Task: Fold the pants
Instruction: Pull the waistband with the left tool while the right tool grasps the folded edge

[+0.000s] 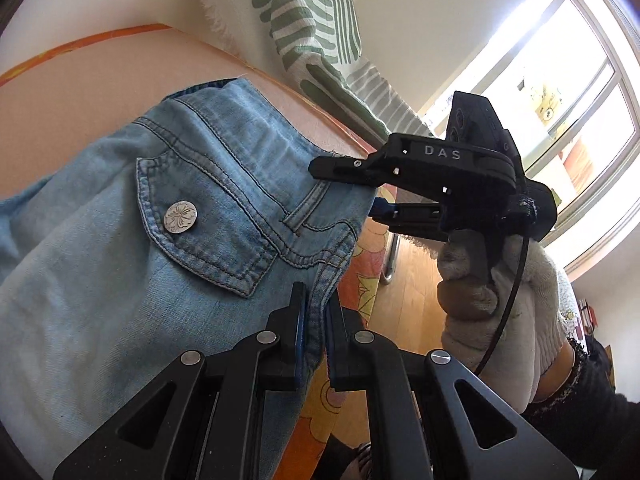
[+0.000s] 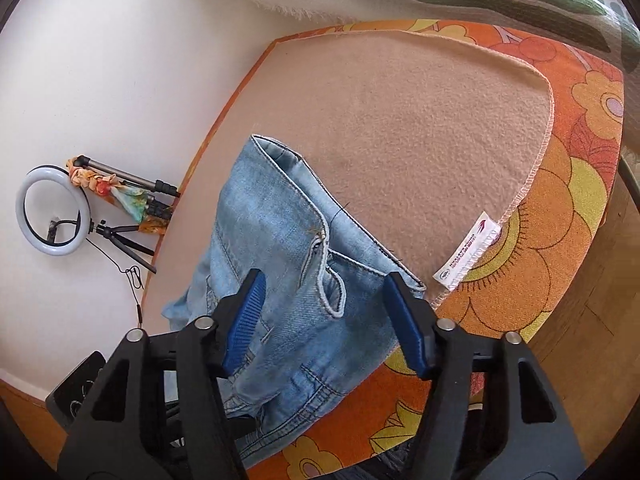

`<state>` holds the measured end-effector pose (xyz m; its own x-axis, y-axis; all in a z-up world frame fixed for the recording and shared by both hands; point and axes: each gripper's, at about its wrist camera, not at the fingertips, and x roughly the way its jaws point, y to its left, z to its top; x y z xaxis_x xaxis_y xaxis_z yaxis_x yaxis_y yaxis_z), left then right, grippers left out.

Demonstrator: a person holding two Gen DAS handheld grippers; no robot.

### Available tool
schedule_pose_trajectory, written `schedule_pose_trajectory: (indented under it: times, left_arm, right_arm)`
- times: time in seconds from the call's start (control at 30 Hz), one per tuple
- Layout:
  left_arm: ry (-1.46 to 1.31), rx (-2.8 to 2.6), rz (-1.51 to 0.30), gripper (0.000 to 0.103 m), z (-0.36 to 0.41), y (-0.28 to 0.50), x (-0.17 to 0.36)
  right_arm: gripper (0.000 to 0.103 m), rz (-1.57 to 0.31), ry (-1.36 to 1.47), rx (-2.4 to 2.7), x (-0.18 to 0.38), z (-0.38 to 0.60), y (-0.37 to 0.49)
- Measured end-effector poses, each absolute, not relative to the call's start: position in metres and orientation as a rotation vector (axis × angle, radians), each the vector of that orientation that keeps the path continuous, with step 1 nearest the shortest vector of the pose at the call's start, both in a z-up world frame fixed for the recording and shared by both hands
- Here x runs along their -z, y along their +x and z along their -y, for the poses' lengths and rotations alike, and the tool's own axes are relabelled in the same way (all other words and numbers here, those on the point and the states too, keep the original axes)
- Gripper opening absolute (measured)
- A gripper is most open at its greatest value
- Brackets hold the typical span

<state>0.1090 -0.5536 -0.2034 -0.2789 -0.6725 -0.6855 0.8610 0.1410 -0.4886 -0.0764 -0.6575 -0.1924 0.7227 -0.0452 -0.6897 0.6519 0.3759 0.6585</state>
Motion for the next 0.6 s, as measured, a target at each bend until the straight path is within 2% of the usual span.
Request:
schedule_pose_trajectory:
  times: [0.03,0.1,0.2,0.23,0.43,0.5,0.57,0.6]
  left_arm:
    - [0.238,1.515,-1.095,0.006,0.548,0.107,0.203]
    - [0.270,1.530,-1.109,0.007,0.544,0.103,0.201]
    - [0.270,1.539,-1.103,0.008,0.529,0.100,0.192]
    - [0.253,1.538,-1.097,0.012,0.523,0.100,0.189]
    - [0.218,1.459,-1.049,0.012,0.464,0.113,0.176]
    - [0.211,1.401,-1.038,0.012,0.443,0.122,0.180]
    - [0.191,1.340,-1.041,0.012,0.425,0.132,0.186]
    - [0.181,1.321,-1.047,0.012,0.416,0.135,0.190]
  right_arm:
    - [0.015,-0.649,1.124,0.483,0.195,0.657,-0.075]
    - [0.010,-0.661,1.078,0.498,0.191,0.652,-0.075]
    - [0.008,-0.692,0.993,0.559,0.186,0.649,-0.075]
    - [0.007,-0.702,0.986,0.571,0.188,0.650,-0.077]
    - [0.007,-0.755,0.869,0.603,0.185,0.645,-0.078]
    - [0.011,-0.778,0.810,0.653,0.180,0.643,-0.079]
    - [0.033,-0.779,0.750,0.717,0.169,0.640,-0.082]
    - [0.039,-0.769,0.706,0.743,0.161,0.638,-0.084]
